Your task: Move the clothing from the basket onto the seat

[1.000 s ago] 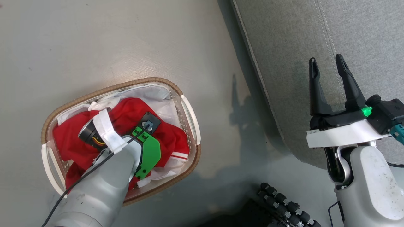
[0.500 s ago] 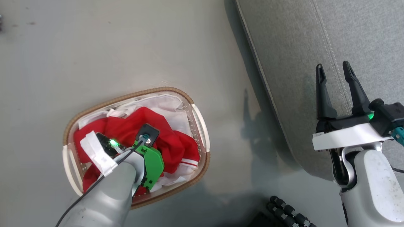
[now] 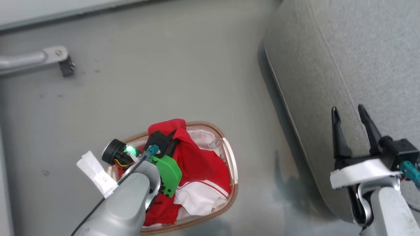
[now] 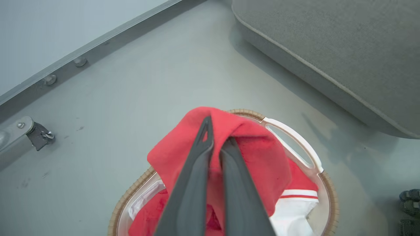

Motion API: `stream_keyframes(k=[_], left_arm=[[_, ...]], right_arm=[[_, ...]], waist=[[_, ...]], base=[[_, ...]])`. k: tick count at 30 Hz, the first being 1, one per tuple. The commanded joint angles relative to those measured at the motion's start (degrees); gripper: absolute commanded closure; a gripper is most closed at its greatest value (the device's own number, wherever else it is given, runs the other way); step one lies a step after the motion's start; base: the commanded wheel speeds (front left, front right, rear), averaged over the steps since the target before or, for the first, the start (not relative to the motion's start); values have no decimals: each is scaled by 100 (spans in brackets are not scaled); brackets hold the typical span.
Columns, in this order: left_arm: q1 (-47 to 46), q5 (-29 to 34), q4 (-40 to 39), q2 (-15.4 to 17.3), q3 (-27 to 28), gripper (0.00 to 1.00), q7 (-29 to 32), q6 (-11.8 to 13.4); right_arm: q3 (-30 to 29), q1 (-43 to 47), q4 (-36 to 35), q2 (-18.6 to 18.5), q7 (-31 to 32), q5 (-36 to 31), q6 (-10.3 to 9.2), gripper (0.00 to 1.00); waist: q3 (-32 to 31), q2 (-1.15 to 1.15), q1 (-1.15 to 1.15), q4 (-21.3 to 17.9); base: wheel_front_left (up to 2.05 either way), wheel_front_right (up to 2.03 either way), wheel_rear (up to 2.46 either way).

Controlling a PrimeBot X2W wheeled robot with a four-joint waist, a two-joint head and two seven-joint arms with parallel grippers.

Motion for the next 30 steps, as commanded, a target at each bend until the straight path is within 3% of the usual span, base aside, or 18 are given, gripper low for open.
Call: stream_keyframes(k=[1,7,16,30], left_arm=[[130,-64,-181,96,30,100,-31,-19],[219,-284,-870,393,-49,100,-11,-19],[-303,-580,-1882,882,-351,100,542,-19],[-1491,-714,-2574,1263,-73,100,1076,0]], right_arm=[[-23,186,46,-24,-28,-44,-6,0],[-9,584,153,-23,-28,-108,-6,0],[226,927,258,-22,-28,-50,-6,0],[608,856,254,-22,-28,-24,-6,0]], waist=[[-862,0,0,480],[-1531,0,0,638],[-2218,0,0,753],[-2438,0,0,643]], base=[[0,0,0],[0,0,0],[0,0,0],[0,0,0]])
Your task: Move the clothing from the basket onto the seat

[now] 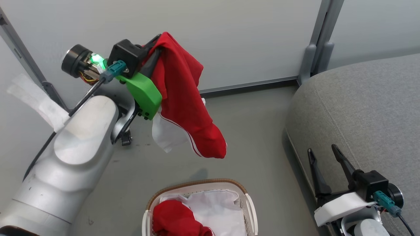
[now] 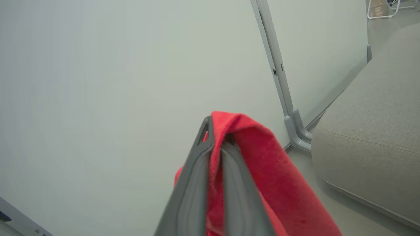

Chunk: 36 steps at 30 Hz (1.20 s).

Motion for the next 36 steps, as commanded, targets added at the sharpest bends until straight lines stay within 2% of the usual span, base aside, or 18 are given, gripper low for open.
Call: stream_keyframes(k=[1,8,14,19,23,36], left_arm=[[-140,-11,-8,17,12,100,34,4],[-413,-86,-22,-78,-109,100,198,-3],[-634,-87,-122,-139,-256,100,340,20],[-792,-34,-206,-295,-319,100,467,93],[-881,-69,-266,-424,-398,100,545,83],[-1050,-168,-550,-767,-704,100,644,45]], right_arm=[[46,14,4,-21,-28,-19,-6,0],[321,39,32,-20,-28,-30,-6,0],[832,-126,54,-20,-28,-43,-6,0],[1590,-643,156,-30,-28,-84,-7,0],[1935,-1213,318,-26,-27,-34,-7,0],[2117,-2312,1185,-21,-27,-122,-7,0]], waist=[[-28,0,1,-16],[-168,0,1,38],[-214,0,1,130],[-206,0,1,195],[-208,0,1,269],[-184,0,1,652]], base=[[0,0,0],[0,0,0],[0,0,0],[0,0,0],[0,0,0],[0,0,0]])
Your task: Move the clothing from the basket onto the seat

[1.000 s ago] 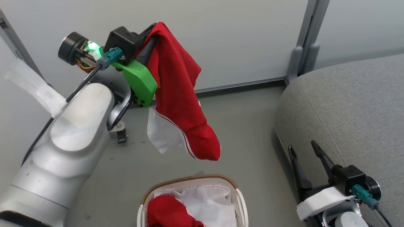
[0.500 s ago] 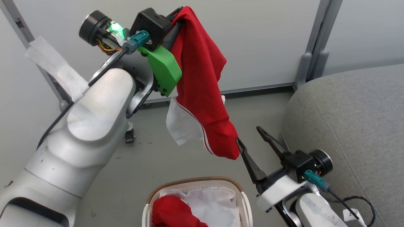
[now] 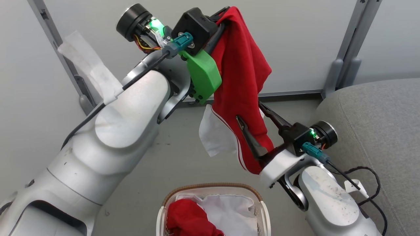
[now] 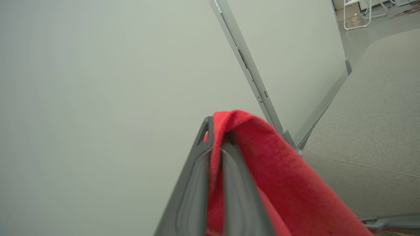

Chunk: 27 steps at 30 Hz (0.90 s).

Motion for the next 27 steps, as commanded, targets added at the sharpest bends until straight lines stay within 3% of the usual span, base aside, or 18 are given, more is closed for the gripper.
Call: stream_keyframes(k=[1,5,6,8,13,16,17,19,20,27], left_arm=[[-104,-38,-85,-34,-18,100,-11,5],[-47,-125,-286,-35,-70,100,5,-7],[-21,-140,-328,-25,-75,100,9,-9],[81,-191,-427,27,-70,100,10,1],[385,-280,-564,179,39,100,-146,145],[726,-490,-549,256,114,53,-213,197],[812,-541,-534,294,149,49,-247,231],[1027,-628,-487,360,223,7,-336,311],[1184,-690,-446,367,247,0,-381,334],[2093,-980,-169,415,332,0,-903,499]], right_arm=[[-41,-119,92,-21,-26,-115,-8,0],[-70,-281,411,-21,-21,-117,-8,0],[-48,-330,490,-21,-21,-87,-8,52],[1,-439,655,-21,-21,-39,-8,100],[-102,-554,783,-21,-21,40,-8,100],[-139,-560,809,-21,-21,126,-8,100],[-148,-559,812,-22,-21,146,-8,100],[-184,-561,818,-21,-21,152,-8,100],[-238,-554,819,-23,-21,142,-8,100],[-601,-514,817,-22,-21,59,-8,100]], waist=[[6,0,0,68],[6,0,0,138],[7,0,0,150],[13,0,0,166],[44,0,0,145],[62,0,0,115],[69,0,0,105],[82,0,0,85],[85,0,0,73],[84,0,0,12]], base=[[0,0,0],[0,0,0],[0,0,0],[0,0,0],[0,0,0],[0,0,0],[0,0,0],[0,0,0],[0,0,0],[0,0,0]])
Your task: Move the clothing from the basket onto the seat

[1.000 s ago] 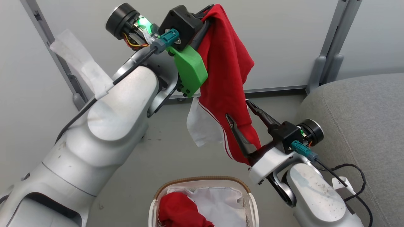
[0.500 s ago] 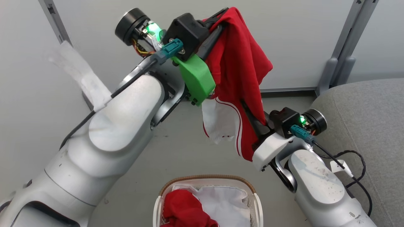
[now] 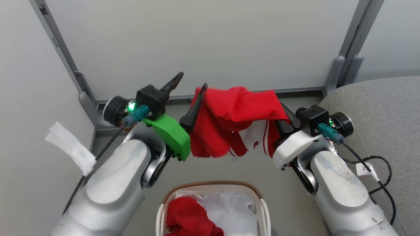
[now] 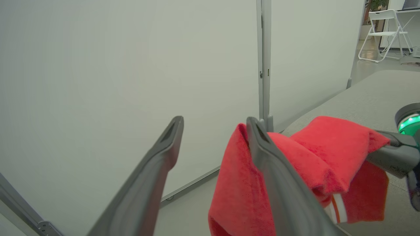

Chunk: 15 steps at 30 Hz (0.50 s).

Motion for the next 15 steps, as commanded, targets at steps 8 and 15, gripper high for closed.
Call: stream_keyframes(k=[8,15], left_arm=[[1266,-282,229,-35,-19,0,-613,164],[1901,-204,155,-11,-6,0,-831,228]], right_arm=[[-579,82,-120,-20,-14,-291,-8,100],[-1113,286,-271,-21,-14,-608,-8,100]], waist=[[-51,0,0,-39],[-49,0,0,-79]], base=[[0,0,0],[0,0,0]])
